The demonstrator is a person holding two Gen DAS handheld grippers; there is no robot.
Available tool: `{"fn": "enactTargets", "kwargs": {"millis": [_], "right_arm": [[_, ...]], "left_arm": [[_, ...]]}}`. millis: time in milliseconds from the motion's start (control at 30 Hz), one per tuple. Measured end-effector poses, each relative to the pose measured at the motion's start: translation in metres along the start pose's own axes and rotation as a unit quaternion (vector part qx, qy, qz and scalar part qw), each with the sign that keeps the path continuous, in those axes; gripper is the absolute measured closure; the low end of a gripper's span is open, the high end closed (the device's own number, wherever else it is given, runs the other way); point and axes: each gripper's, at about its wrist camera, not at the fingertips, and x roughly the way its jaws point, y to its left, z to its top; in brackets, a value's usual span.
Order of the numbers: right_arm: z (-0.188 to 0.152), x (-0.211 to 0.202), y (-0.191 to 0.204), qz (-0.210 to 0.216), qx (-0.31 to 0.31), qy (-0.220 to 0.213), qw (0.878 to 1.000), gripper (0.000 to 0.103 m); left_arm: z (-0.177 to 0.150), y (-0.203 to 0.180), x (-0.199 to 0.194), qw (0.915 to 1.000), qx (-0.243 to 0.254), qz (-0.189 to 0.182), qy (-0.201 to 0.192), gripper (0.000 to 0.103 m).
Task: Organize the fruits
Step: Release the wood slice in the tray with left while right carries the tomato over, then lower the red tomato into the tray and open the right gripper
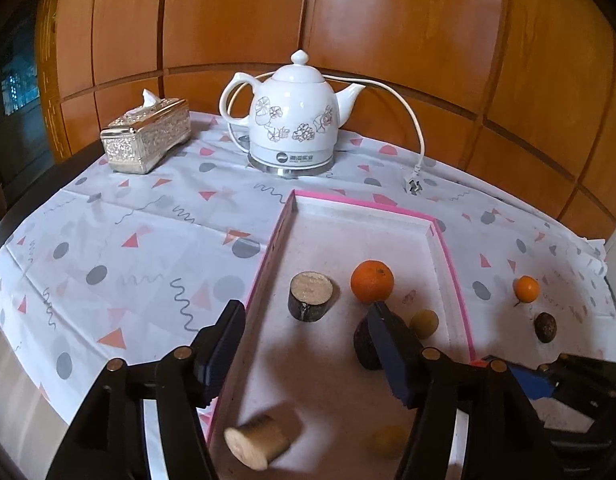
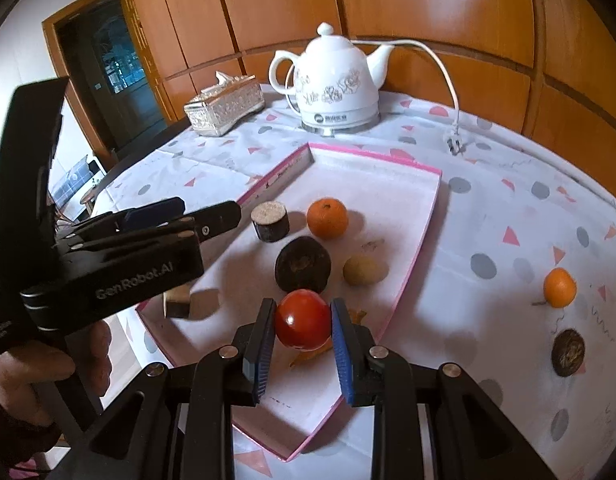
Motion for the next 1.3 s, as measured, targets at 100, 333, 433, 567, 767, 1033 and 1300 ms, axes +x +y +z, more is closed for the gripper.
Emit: {"fn": "enactTargets", "kwargs": {"millis": [100, 333, 433, 567, 767, 1033, 1300], "right_arm": [[-0.004, 0.002, 0.001, 0.002, 0.001, 0.004, 1.0, 0.076], [-0.008, 0.009, 0.003, 0.013, 0.007, 0.018, 1.0, 0.074], [-0.009, 0.008, 0.003, 0.018, 0.011, 0.014, 1.0, 0.073], [-0.01, 0.003, 0.0, 0.012, 0.017, 0.008, 1.0, 0.068], [-0.016, -0.009, -0.008, -0.003, 0.034, -0.006, 0.999, 0.068], [-0.021, -0.026, -0.027, -0.047, 0.062, -0.031, 0.997, 0.067], [-0.025, -0.039, -0.052, -0.083, 0.09, -0.045, 0.991, 0.067]], "left_arm": [[-0.002, 0.001, 0.0, 1.0, -0.004, 0.001, 0.005, 0.036], [-0.006, -0.001, -0.001, 0.9999, -0.007, 0.009, 0.012, 0.035], [-0.006, -0.003, -0.002, 0.9999, -0.004, 0.007, 0.012, 0.034], [-0.007, -0.008, -0.005, 0.9999, -0.001, 0.004, 0.012, 0.034], [-0.008, -0.015, -0.007, 0.9999, 0.007, 0.0, 0.013, 0.033], [-0.01, -0.029, -0.011, 0.9996, 0.022, -0.01, 0.014, 0.033], [-0.011, -0.041, -0.015, 0.9991, 0.038, -0.017, 0.014, 0.033]]}}
